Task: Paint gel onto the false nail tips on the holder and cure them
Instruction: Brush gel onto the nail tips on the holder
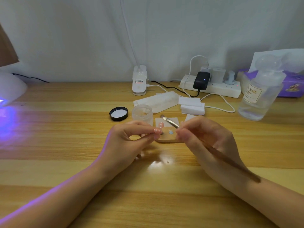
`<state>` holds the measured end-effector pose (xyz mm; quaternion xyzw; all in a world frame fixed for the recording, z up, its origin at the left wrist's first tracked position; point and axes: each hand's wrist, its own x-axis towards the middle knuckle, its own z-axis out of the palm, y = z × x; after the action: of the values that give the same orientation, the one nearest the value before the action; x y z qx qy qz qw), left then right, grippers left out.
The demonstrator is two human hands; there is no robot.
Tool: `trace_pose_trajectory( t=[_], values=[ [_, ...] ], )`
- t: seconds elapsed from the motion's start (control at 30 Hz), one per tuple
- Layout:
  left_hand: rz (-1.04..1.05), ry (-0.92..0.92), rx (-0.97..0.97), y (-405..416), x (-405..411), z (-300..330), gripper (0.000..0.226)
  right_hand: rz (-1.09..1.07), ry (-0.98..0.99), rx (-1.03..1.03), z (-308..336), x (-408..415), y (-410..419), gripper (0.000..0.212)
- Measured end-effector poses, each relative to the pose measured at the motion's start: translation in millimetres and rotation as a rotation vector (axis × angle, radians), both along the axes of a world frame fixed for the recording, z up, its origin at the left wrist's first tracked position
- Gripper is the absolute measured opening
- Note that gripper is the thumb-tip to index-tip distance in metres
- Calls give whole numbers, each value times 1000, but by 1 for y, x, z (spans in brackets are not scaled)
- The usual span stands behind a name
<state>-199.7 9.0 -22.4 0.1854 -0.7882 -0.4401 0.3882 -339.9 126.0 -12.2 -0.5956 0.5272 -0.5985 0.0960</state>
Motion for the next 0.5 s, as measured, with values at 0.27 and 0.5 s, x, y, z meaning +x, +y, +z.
trace_pose_trajectory(
  t=[0.27, 0.5],
  values=[
    [-12, -5, 0, 3, -2, 2, 12, 36, -23, 80, -2, -1, 0, 34],
    [-13, 6, -23, 3, -1, 1, 13, 51, -144, 20, -5, -1, 2, 50]
  ],
)
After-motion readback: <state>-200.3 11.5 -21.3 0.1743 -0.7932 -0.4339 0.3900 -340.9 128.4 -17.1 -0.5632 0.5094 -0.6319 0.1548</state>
